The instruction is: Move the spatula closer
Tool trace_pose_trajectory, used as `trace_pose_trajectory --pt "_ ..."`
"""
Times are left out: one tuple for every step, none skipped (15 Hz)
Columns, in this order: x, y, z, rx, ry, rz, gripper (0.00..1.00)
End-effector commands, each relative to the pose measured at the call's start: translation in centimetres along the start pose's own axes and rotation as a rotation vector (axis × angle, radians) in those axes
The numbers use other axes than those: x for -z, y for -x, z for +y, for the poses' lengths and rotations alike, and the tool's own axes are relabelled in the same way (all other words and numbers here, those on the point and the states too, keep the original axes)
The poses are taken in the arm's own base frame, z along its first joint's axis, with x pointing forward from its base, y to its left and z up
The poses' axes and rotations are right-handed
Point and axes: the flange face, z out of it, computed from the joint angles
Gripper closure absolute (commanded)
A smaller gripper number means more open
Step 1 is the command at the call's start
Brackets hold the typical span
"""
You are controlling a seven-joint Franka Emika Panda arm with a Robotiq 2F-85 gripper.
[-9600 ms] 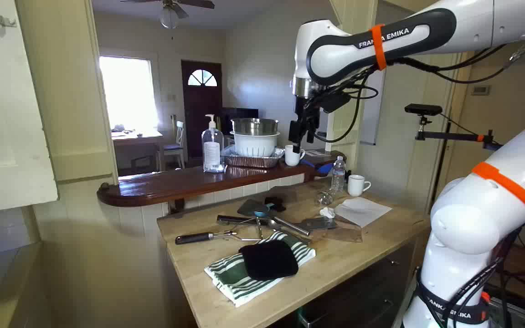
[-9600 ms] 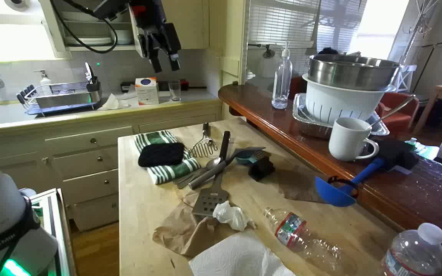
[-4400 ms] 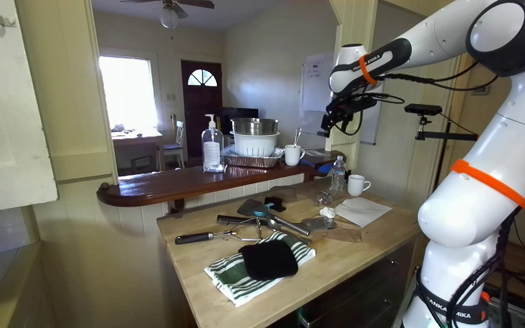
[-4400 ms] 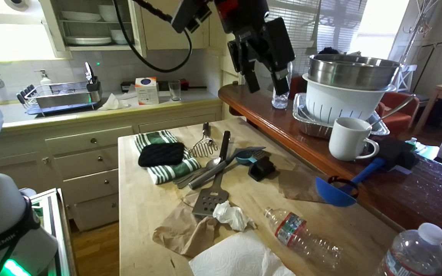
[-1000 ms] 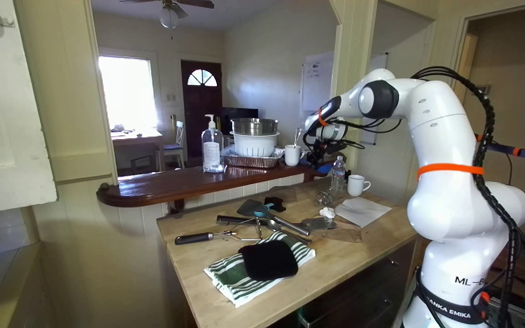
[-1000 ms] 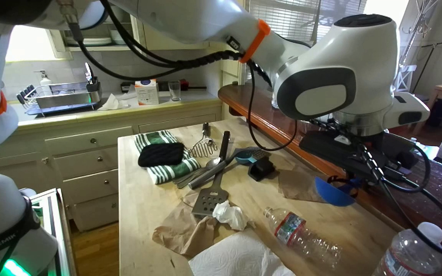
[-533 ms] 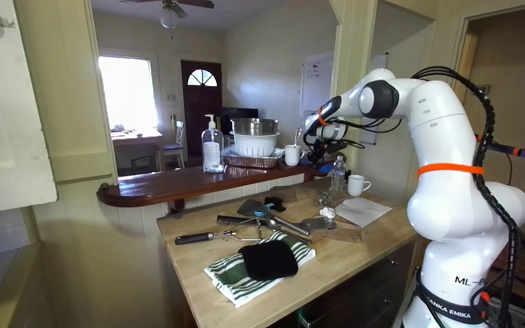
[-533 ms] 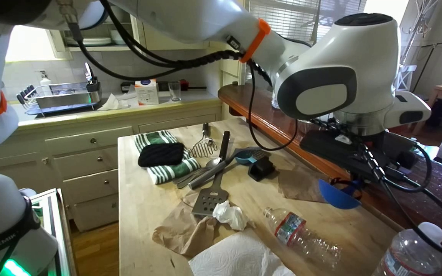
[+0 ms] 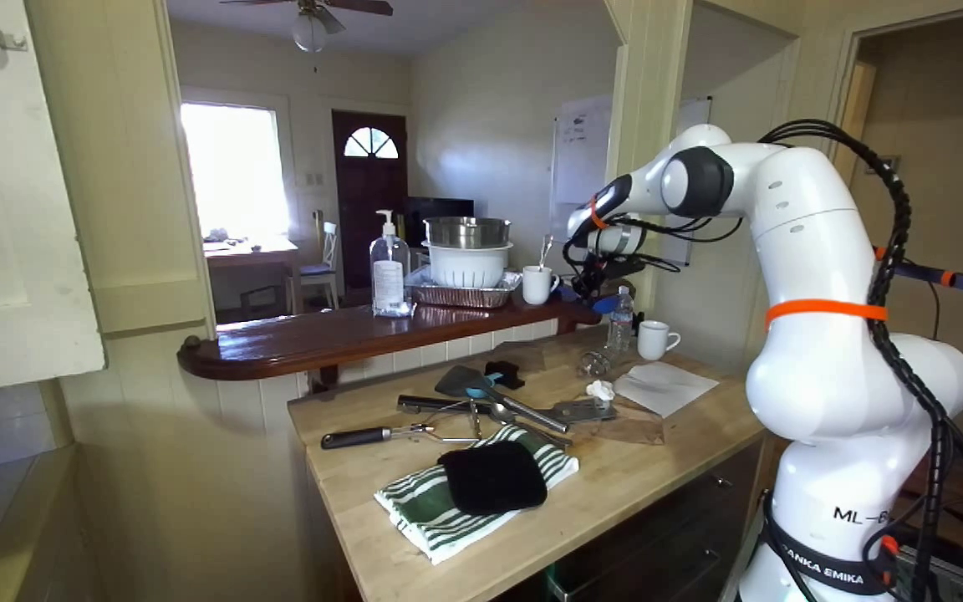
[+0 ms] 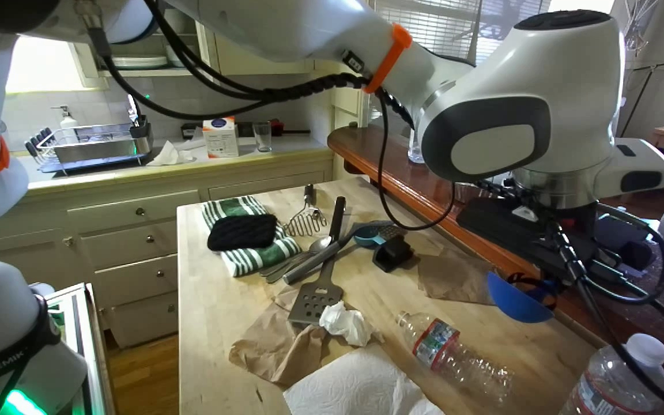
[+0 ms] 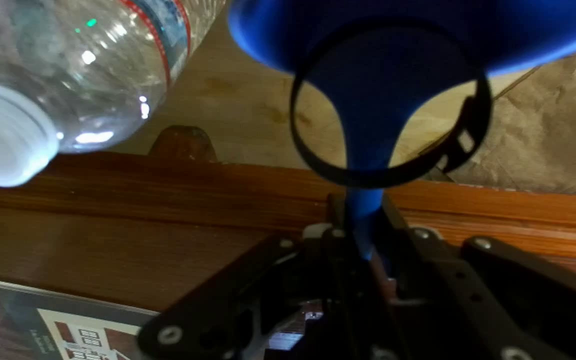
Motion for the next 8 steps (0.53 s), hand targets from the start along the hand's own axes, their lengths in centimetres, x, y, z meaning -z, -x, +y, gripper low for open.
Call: trace_pose_trajectory --pt "2.0 0.0 0.6 -0.048 -0.003 0.035 0.96" --pt "2.4 -0.1 0.7 -0.056 0.004 0.054 0.96" --pt "2.8 -0.2 0.7 -0.062 0.005 0.066 0.96" --pt "3.3 -0.3 0.7 -0.065 0.005 0.074 0.96" --pt "3.9 -0.3 0.5 -0.063 0.009 0.074 0.96" --pt "4.5 -0.3 0.4 -0.06 0.012 0.081 0.96" --pt "5.2 -0.2 0.2 -0.061 0.021 0.088 0.96" --pt "6.0 -0.1 0.0 -0.064 0.02 0.093 0.96"
